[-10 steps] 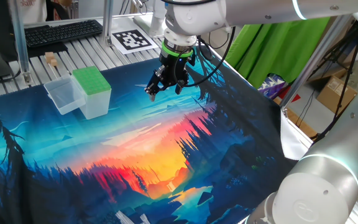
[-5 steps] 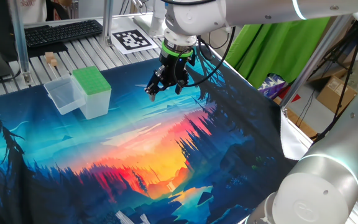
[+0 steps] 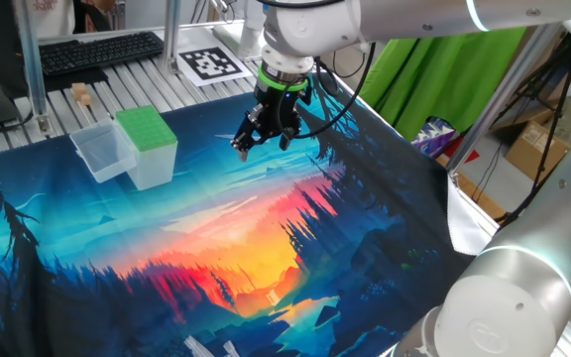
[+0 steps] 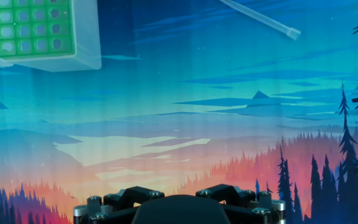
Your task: Insert a large pipette tip into the holder for large pipette tips
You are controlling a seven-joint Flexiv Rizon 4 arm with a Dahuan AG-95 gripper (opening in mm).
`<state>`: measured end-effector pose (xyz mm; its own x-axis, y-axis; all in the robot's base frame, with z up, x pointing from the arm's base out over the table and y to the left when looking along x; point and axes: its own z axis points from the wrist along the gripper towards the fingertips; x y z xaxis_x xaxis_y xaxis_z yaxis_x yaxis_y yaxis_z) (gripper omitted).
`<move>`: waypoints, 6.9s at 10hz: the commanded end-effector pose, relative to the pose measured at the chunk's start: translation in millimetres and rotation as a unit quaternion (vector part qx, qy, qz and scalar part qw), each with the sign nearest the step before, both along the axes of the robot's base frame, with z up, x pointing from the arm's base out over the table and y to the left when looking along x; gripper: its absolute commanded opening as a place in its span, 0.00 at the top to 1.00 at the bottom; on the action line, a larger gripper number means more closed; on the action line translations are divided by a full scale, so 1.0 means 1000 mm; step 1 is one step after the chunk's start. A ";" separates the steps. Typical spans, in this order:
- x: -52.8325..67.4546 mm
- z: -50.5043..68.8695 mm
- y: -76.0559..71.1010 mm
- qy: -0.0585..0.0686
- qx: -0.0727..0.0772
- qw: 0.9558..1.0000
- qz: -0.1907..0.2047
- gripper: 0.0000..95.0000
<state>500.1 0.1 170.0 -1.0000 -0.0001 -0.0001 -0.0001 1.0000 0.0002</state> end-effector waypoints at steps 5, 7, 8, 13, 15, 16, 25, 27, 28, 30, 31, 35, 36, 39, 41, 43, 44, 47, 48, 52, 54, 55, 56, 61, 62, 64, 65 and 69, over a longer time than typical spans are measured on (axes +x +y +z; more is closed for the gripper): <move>0.000 0.000 0.000 -0.019 -0.013 1.000 0.000 1.00; 0.000 0.000 0.000 -0.019 -0.018 1.000 -0.001 1.00; 0.000 0.000 0.000 -0.019 -0.017 1.000 -0.006 1.00; 0.011 -0.005 -0.003 -0.025 -0.026 0.999 -0.024 1.00; 0.017 -0.006 -0.005 -0.024 -0.025 0.999 -0.023 1.00; 0.027 -0.007 -0.009 -0.024 -0.023 0.999 -0.022 1.00; 0.088 -0.028 -0.043 -0.021 -0.005 1.000 -0.010 1.00; 0.099 -0.036 -0.051 -0.025 -0.004 1.000 -0.008 1.00; 0.103 -0.040 -0.055 -0.029 -0.005 1.000 -0.009 1.00; 0.118 -0.053 -0.068 -0.033 -0.006 0.999 0.009 1.00; 0.124 -0.058 -0.075 -0.035 -0.004 0.999 0.014 1.00; 0.141 -0.069 -0.095 -0.037 -0.003 0.999 0.021 1.00; 0.147 -0.070 -0.101 -0.036 -0.004 0.999 0.025 1.00; 0.157 -0.071 -0.111 -0.034 -0.011 0.999 0.028 1.00; 0.157 -0.071 -0.111 -0.034 -0.008 0.999 0.026 1.00; 0.157 -0.071 -0.111 -0.034 -0.006 0.999 0.023 1.00; 0.157 -0.071 -0.111 -0.030 -0.005 0.999 0.023 1.00; 0.157 -0.071 -0.111 -0.028 -0.004 0.999 0.024 1.00; 0.157 -0.071 -0.111 -0.028 -0.004 0.999 0.024 1.00; 0.153 -0.072 -0.108 -0.023 0.005 0.999 0.024 1.00; 0.152 -0.073 -0.107 -0.024 0.005 0.999 0.024 1.00; 0.152 -0.073 -0.107 -0.026 0.007 0.999 0.025 1.00; 0.152 -0.073 -0.107 -0.024 0.008 0.999 0.027 1.00; 0.150 -0.077 -0.105 -0.022 0.010 0.999 0.026 1.00; 0.150 -0.077 -0.105 -0.021 0.010 0.999 0.027 1.00; 0.150 -0.077 -0.105 -0.024 0.010 0.999 0.033 1.00; 0.150 -0.077 -0.105 -0.025 0.011 0.999 0.035 1.00; 0.150 -0.077 -0.105 0.004 0.003 0.999 0.038 1.00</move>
<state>647.4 -105.1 93.4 -0.9974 -0.0711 -0.0147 -0.0710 0.9975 -0.0076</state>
